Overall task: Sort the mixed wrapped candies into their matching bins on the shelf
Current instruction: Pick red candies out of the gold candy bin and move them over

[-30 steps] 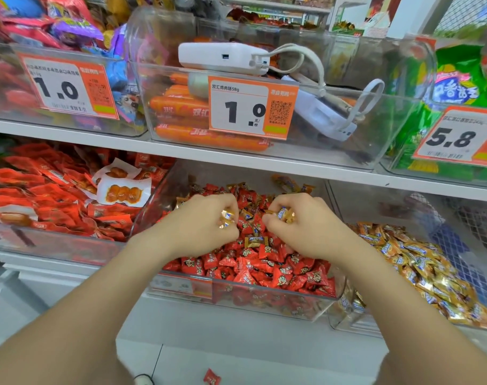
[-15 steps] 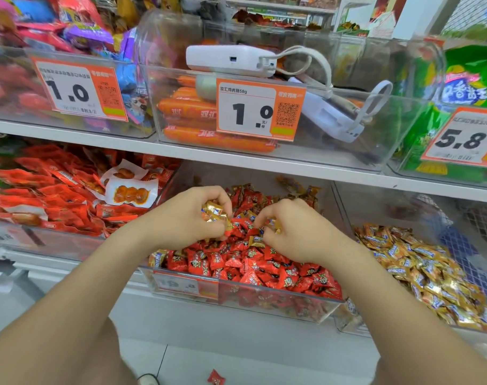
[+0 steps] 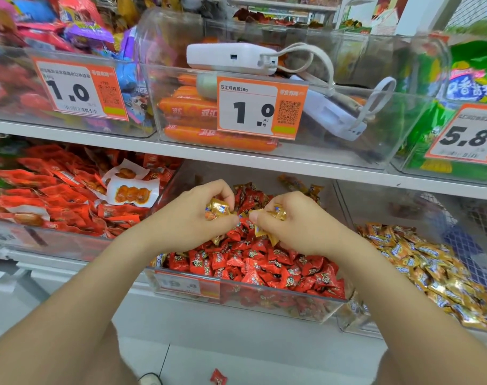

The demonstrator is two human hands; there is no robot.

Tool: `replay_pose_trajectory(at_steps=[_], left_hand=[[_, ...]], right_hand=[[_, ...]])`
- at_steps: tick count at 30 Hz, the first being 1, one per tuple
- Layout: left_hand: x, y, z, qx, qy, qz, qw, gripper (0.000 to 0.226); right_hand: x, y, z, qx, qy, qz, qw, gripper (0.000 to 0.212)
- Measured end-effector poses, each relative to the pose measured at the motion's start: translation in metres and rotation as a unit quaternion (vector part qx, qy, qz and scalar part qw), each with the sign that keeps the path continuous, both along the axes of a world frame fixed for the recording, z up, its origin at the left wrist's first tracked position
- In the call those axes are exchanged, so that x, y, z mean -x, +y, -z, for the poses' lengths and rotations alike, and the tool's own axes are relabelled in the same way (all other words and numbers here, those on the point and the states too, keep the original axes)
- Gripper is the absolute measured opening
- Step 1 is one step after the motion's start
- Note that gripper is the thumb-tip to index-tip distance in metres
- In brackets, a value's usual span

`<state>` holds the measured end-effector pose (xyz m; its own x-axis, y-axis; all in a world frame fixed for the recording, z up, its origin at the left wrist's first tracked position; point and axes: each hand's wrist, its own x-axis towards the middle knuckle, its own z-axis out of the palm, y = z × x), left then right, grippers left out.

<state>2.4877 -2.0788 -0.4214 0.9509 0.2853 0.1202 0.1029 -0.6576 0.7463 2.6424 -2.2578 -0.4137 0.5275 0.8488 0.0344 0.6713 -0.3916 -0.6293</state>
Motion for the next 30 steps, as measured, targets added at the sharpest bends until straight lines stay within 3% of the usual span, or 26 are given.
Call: replay_pose_trajectory(at_steps=[3, 8, 10, 19, 26, 30], left_hand=[[-0.005, -0.01, 0.0, -0.021, -0.015, -0.002, 1.0, 0.024], [-0.014, -0.023, 0.004, -0.043, -0.011, 0.001, 0.999, 0.024], [-0.017, -0.027, 0.003, -0.061, -0.004, -0.001, 0.998, 0.028], [-0.024, -0.033, 0.006, -0.135, 0.011, -0.013, 0.991, 0.013], [-0.03, -0.052, 0.0, -0.092, 0.005, -0.01, 0.996, 0.034], [-0.039, -0.064, 0.0, -0.118, -0.014, -0.017, 0.993, 0.034]], right_hand=[[0.0, 0.0, 0.003, -0.03, 0.079, 0.02, 0.996, 0.042], [-0.002, -0.005, 0.002, -0.067, 0.149, 0.054, 0.985, 0.015], [-0.006, -0.01, 0.002, -0.074, 0.129, 0.06, 0.987, 0.005], [-0.011, -0.038, -0.001, -0.105, 0.039, 0.071, 0.991, 0.009], [-0.013, -0.069, 0.006, -0.04, -0.079, 0.015, 0.996, 0.007], [-0.013, -0.079, 0.005, -0.06, -0.118, 0.026, 0.991, 0.017]])
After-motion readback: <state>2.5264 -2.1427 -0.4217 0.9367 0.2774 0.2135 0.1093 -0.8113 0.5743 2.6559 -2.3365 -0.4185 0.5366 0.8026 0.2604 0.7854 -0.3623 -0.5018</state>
